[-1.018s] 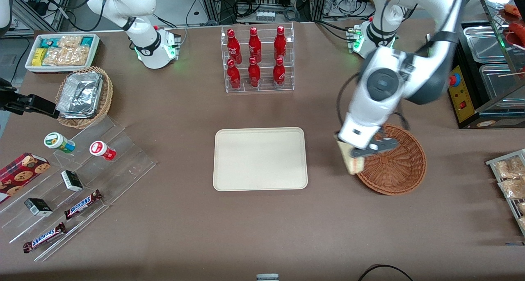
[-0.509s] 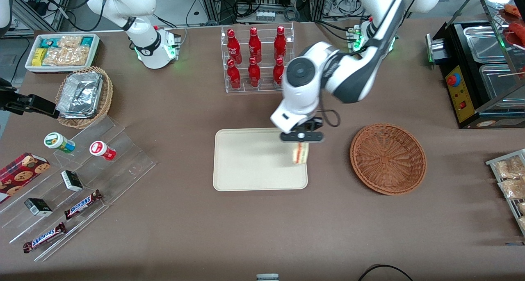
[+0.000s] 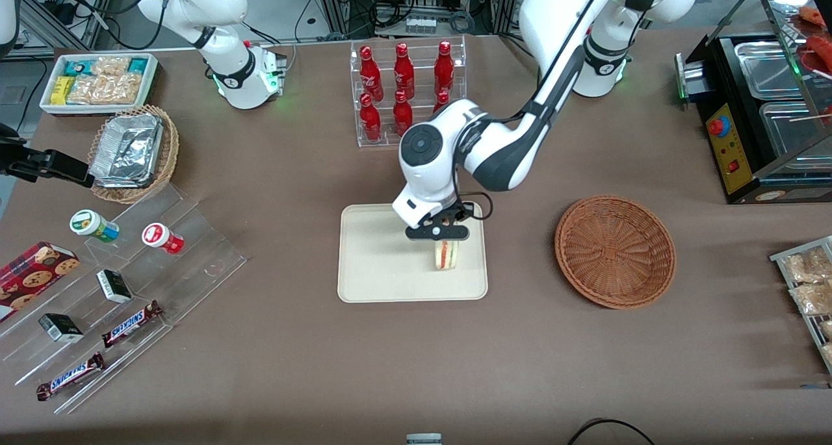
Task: Place sandwich from basket to tray
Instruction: 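Lift the sandwich and carry it with the left gripper over the tray, then lower the sandwich onto the cream tray and open the left gripper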
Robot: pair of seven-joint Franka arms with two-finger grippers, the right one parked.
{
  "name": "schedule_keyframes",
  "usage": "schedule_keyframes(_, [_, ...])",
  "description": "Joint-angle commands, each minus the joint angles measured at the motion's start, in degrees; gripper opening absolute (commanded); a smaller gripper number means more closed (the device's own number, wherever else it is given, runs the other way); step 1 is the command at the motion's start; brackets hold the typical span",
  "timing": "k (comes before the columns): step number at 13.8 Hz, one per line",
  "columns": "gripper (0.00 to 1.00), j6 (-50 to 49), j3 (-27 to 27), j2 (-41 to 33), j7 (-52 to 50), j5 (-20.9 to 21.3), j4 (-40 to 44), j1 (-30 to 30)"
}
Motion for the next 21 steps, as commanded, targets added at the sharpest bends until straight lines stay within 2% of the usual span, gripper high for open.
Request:
schedule_keyframes(1, [0.0, -0.77, 0.82, 3.62, -1.44, 1.75, 3.68, -1.03])
schedule_keyframes(8, [0.0, 0.28, 0.82, 5.91, -0.74, 1.84, 3.59, -1.65])
schedule_keyframes(10, [0.0, 0.55, 0.73, 6.7, -0.56, 4.1, 3.59, -1.65])
schedule_keyframes(15, [0.0, 1.34, 0.73, 7.32, -1.26, 4.47, 3.51, -1.65])
schedule_keyframes(16, [0.35, 1.6, 0.73, 7.32, -1.44, 4.39, 3.5, -1.73])
schedule_keyframes(17, [0.75, 1.78, 0.73, 7.32, -1.36, 4.47, 3.5, -1.65])
schedule_keyframes(18, [1.0, 1.78, 0.73, 7.23, -1.53, 4.47, 3.5, -1.65])
schedule_keyframes(21, [1.0, 1.78, 0.73, 6.7, -1.62, 4.38, 3.68, -1.56])
